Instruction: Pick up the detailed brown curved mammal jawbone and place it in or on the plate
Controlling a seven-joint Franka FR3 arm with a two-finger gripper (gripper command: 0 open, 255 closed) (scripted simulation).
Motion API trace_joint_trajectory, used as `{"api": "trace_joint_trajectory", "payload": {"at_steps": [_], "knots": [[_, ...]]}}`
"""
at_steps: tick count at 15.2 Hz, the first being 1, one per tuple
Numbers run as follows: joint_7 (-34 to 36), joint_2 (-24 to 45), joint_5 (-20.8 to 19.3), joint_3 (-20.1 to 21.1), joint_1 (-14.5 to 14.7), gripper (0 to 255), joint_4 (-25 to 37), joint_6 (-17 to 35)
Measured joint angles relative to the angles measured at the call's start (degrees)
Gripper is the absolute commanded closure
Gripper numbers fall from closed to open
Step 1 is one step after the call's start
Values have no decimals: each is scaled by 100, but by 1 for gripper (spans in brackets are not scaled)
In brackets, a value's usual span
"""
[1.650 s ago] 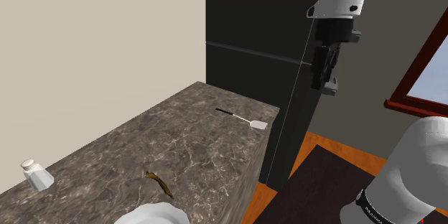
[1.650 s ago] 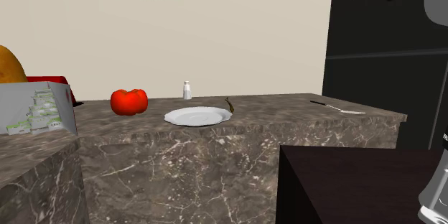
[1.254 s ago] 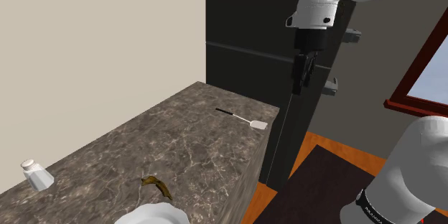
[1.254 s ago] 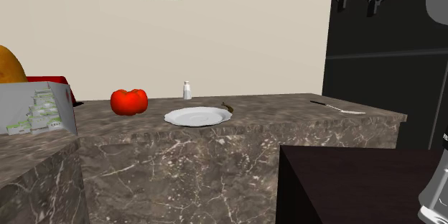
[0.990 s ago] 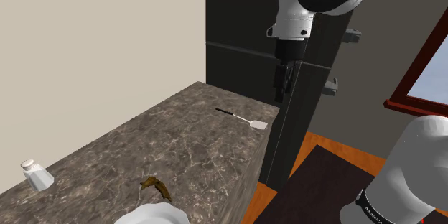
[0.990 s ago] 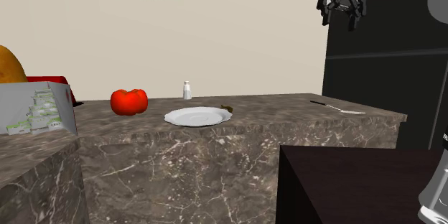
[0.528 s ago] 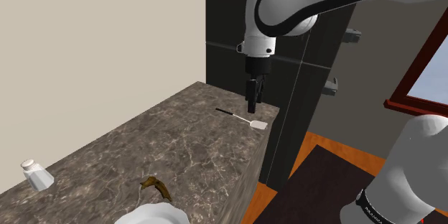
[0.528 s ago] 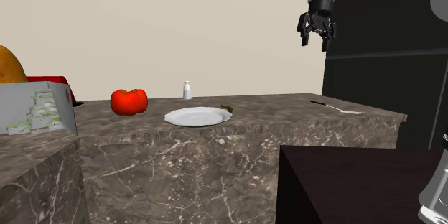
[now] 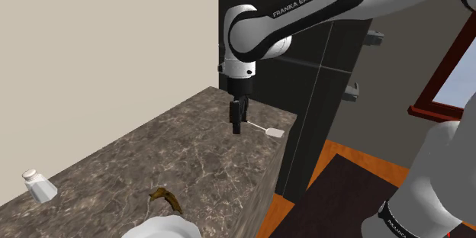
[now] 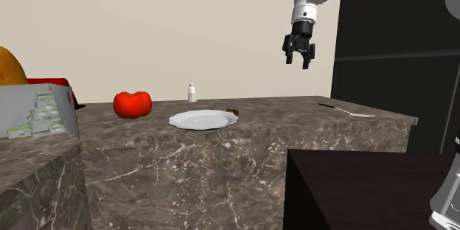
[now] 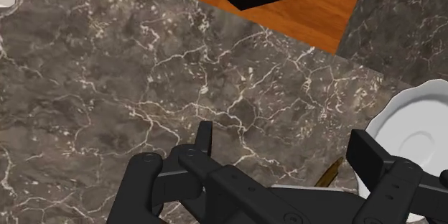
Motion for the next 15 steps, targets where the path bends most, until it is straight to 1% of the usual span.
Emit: {"api": "trace_joint_trajectory", "payload": {"at_steps": [8,11,13,15], "knots": [[-388,1609,-121,286,313,0,1246,326],[-511,2197,-214,376,438,0,1852,290],[-532,2626,-285,455,584,0,2234,339],[-615,3046,-368,505,688,0,2695,280]]}}
